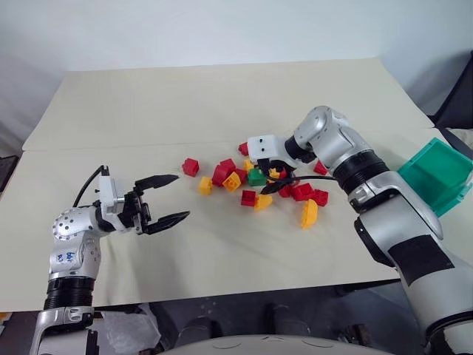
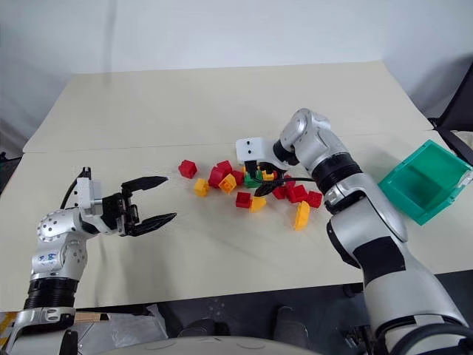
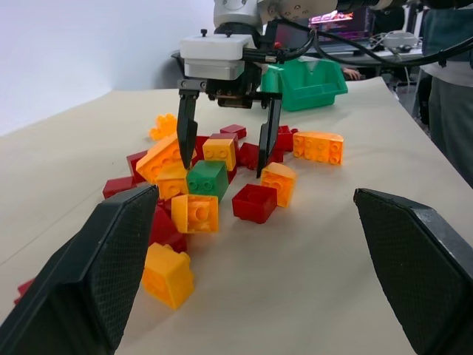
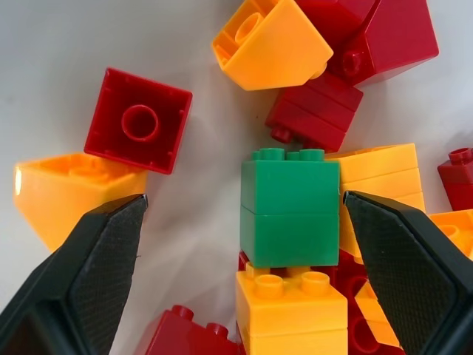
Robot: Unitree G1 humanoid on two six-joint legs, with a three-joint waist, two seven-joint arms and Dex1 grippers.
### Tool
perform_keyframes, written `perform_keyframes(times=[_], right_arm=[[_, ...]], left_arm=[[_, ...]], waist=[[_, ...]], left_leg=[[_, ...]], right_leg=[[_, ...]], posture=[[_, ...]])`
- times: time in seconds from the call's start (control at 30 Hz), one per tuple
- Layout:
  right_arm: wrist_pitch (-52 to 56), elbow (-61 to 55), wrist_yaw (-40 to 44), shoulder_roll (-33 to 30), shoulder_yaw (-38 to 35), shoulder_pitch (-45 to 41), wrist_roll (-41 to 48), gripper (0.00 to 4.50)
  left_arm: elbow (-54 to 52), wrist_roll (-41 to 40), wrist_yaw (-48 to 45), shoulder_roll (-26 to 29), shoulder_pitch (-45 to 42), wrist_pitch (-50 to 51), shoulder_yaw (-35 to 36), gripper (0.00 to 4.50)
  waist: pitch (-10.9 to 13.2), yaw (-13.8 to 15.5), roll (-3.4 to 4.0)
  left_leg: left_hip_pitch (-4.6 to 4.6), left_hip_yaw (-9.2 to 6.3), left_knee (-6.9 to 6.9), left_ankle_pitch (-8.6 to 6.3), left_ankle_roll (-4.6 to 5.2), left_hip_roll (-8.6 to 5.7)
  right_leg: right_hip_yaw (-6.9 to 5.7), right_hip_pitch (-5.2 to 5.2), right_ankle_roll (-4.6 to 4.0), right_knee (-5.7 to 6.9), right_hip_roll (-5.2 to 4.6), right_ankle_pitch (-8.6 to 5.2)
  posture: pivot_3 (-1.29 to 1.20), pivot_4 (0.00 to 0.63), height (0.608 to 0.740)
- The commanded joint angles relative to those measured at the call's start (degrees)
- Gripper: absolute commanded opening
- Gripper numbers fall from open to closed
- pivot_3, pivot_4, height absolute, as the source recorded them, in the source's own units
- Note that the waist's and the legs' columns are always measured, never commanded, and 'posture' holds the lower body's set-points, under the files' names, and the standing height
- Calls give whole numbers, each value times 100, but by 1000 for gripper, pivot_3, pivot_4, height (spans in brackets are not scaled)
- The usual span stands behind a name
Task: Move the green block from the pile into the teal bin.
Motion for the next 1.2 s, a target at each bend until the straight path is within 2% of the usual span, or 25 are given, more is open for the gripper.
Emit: perform_keyframes(times=[0.03,0.33,0.83,1.2], right_arm=[[-136,226,-80,107,-89,-125,-195,4452],[-256,687,-142,403,-82,-259,-521,4452],[-50,-168,638,132,-103,74,-678,4452],[12,0,334,415,-250,70,-724,4452]], left_arm=[[-283,-51,62,62,44,-49,94,4500],[-345,-90,18,77,23,52,64,4500],[-493,-92,119,41,149,45,81,4500],[-550,-75,178,1,179,23,48,4500]], waist=[[0,-9,0],[0,-102,0],[0,-100,0],[1,-101,2]], left_leg=[[1,1,1,0,0,0],[11,2,2,2,-4,2],[10,2,4,2,-4,4],[5,2,0,2,-4,3]], right_leg=[[2,0,0,1,0,0],[7,4,0,11,0,0],[11,4,0,11,-1,0],[9,-1,0,9,-1,0]], posture=[[0,150,740],[0,150,740],[0,150,740],[0,150,740]])
